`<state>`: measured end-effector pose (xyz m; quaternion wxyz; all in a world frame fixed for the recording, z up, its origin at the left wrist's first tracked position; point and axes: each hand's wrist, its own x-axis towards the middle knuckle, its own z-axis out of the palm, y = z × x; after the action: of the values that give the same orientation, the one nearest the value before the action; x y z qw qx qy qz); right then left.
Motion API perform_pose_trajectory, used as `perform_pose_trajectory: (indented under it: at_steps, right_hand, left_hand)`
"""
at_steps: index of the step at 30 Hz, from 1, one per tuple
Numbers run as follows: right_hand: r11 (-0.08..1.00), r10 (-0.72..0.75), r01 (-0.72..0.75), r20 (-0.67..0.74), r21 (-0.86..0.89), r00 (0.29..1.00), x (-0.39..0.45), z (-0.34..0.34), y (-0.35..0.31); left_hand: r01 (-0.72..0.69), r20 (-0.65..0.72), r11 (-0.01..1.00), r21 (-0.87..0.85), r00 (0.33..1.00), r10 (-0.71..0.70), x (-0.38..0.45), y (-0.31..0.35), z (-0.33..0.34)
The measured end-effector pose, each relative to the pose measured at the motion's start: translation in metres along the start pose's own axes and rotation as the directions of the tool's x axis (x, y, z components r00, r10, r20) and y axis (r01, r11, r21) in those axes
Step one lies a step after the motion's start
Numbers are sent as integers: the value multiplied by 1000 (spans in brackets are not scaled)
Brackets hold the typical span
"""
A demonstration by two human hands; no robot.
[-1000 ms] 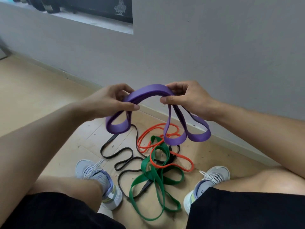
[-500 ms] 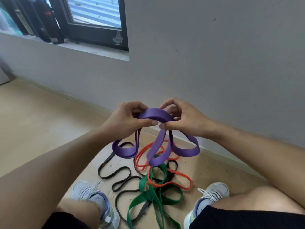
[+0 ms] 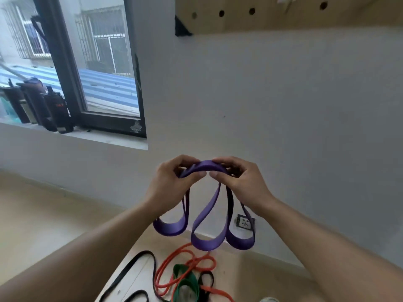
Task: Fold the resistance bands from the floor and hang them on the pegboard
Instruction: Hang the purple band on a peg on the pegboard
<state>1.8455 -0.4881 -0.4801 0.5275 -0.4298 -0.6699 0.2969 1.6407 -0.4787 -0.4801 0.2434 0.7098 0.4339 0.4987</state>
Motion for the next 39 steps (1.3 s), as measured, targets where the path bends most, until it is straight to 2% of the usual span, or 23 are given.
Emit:
perform_pose_trajectory:
  at_steps: [5,13,16,19,23,29,34,36,39]
  right_hand:
    - [992,-38,35,-23,-121,999,6,-34,-34]
    - [960,-190,149,-161,-237,968,16,-82,-82]
    - [944,-233,166,-221,-284,947,22,-99,-95]
    - [908,-301,200,-242,-367,922,32,-118,-105]
    - [857,-355,200,-262,-474,897,52,-149,-119]
    - [674,-552,168,-338,-720,762,85,-205,-150]
    - [538,-716,135,-366,-832,595,94,-249,-182]
    - [504,-732,92,-368,-859,574,100,-264,-196]
    - [469,-686,-25,-381,-883,620,109,-287,-206]
  left_hand:
    - [-41,17,999,-2,999,41,22,41,3]
    - [-185,26,983,-11,982,185,56,105,20]
    - [-285,39,955,83,958,283,71,119,27]
    - [-415,14,883,220,906,423,91,133,34]
    - [-475,-7,826,304,866,500,124,156,49]
    - [-531,-88,805,266,818,569,170,210,83]
    - [-560,-206,807,187,781,589,202,267,112]
    - [-544,-231,816,198,783,578,212,287,123]
    - [-518,-210,822,237,799,564,227,305,142]
